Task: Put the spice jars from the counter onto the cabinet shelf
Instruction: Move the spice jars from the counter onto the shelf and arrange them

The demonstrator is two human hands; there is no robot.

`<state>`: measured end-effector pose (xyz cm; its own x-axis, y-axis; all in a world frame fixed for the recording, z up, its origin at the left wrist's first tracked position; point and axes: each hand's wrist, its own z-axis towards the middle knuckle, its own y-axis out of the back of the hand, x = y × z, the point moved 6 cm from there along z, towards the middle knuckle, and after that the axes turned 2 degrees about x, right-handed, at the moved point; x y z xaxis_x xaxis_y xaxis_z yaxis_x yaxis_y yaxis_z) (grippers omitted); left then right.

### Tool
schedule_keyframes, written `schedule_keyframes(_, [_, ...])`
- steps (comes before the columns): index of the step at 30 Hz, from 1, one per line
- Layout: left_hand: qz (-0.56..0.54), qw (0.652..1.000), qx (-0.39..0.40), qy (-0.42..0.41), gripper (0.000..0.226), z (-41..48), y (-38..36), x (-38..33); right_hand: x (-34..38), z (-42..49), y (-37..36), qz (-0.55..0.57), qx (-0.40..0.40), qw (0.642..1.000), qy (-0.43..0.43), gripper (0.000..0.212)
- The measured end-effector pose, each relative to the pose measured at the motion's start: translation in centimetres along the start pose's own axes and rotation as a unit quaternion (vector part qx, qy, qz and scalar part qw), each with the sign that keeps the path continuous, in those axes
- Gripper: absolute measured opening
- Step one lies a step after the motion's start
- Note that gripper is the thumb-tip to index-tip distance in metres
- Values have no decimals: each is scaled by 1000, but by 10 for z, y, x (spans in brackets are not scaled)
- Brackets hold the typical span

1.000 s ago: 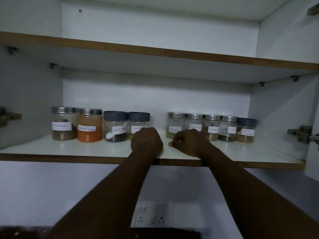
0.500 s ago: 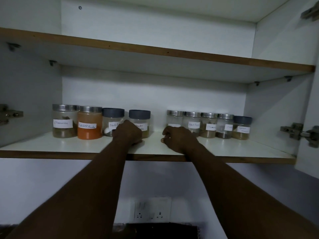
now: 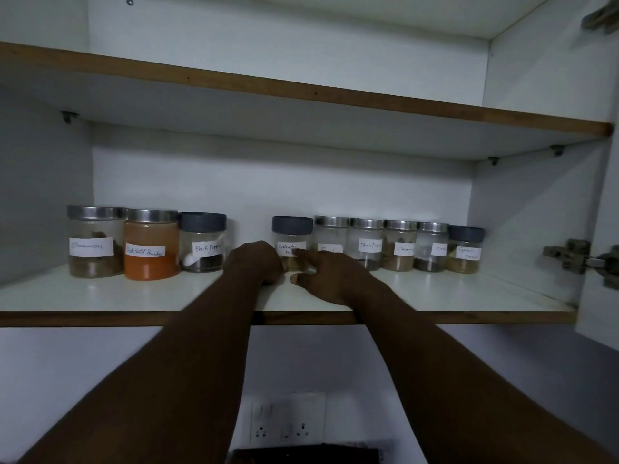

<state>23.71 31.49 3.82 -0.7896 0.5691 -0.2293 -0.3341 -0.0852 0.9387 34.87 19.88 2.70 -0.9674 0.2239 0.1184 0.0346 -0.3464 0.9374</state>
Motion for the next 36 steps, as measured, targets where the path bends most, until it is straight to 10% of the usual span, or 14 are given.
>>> schedule_keyframes(13, [69,996,-26,-41,38,12,-10,-12,-10,14,-11,2,35,999,-38,79])
schedule_keyframes(23, [33,993,-95,-63,34,-40,4,-4,-1,-7,8,-4,-59,998,11,39])
schedule_keyframes(36, [-179,963,-178,97,84,-74,36,94,78,5,-7,-18,-13,1000,17,29])
